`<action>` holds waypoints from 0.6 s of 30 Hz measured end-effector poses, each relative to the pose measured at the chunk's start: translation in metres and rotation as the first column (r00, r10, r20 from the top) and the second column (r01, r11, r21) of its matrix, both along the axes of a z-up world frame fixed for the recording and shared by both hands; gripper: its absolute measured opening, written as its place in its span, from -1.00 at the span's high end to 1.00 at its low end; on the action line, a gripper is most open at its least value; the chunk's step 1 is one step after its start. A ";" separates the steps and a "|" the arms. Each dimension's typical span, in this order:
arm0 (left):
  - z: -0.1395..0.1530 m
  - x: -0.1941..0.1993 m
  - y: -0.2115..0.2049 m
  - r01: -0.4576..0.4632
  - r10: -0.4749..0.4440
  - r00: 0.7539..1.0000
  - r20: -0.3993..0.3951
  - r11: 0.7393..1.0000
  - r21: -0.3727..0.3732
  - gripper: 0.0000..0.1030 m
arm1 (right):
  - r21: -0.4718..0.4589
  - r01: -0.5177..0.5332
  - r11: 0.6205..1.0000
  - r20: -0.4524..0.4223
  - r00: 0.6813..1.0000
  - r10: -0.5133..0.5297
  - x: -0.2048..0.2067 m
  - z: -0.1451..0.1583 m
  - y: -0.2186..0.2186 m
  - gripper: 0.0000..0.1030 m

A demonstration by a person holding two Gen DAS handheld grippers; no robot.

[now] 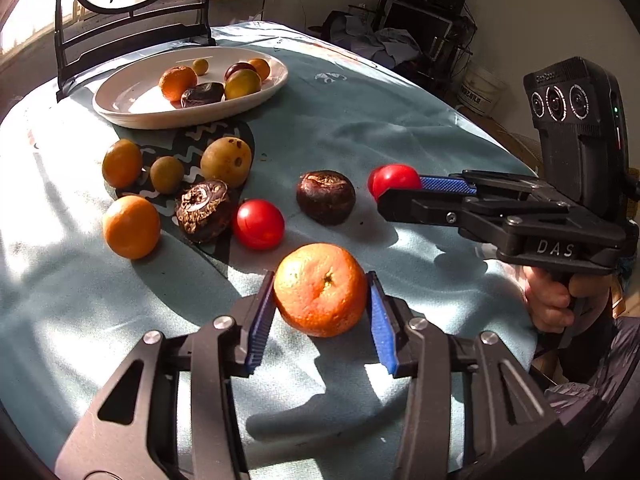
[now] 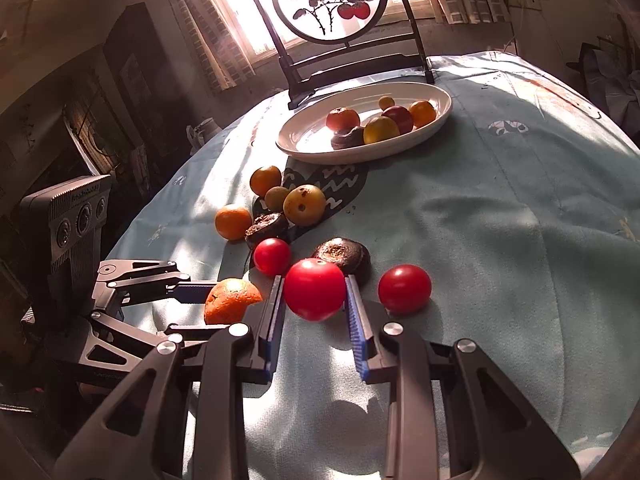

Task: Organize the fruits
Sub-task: 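Carry the tomato and tangerine to the plate and open both tools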

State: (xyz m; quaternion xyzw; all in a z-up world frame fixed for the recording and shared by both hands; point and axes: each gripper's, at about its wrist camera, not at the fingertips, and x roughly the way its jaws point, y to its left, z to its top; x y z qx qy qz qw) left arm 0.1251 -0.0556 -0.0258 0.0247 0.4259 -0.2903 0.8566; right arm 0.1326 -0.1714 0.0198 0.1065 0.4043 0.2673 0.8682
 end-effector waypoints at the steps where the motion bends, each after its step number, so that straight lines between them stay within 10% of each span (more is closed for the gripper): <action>1: 0.004 -0.001 0.002 0.002 -0.002 1.000 0.014 1.000 -0.012 0.13 | 0.000 -0.014 1.000 -0.001 1.000 0.014 0.000 0.001 0.002 0.42; 9: 0.052 0.039 0.023 -0.097 0.108 0.988 0.115 0.991 -0.091 0.13 | -0.057 -0.030 0.998 0.150 0.988 0.038 0.031 0.043 0.014 0.42; 18: 0.063 0.153 0.051 -0.400 0.399 0.909 0.121 0.916 -0.021 0.13 | -0.034 0.133 0.990 0.149 0.981 -0.127 0.158 0.039 0.016 0.42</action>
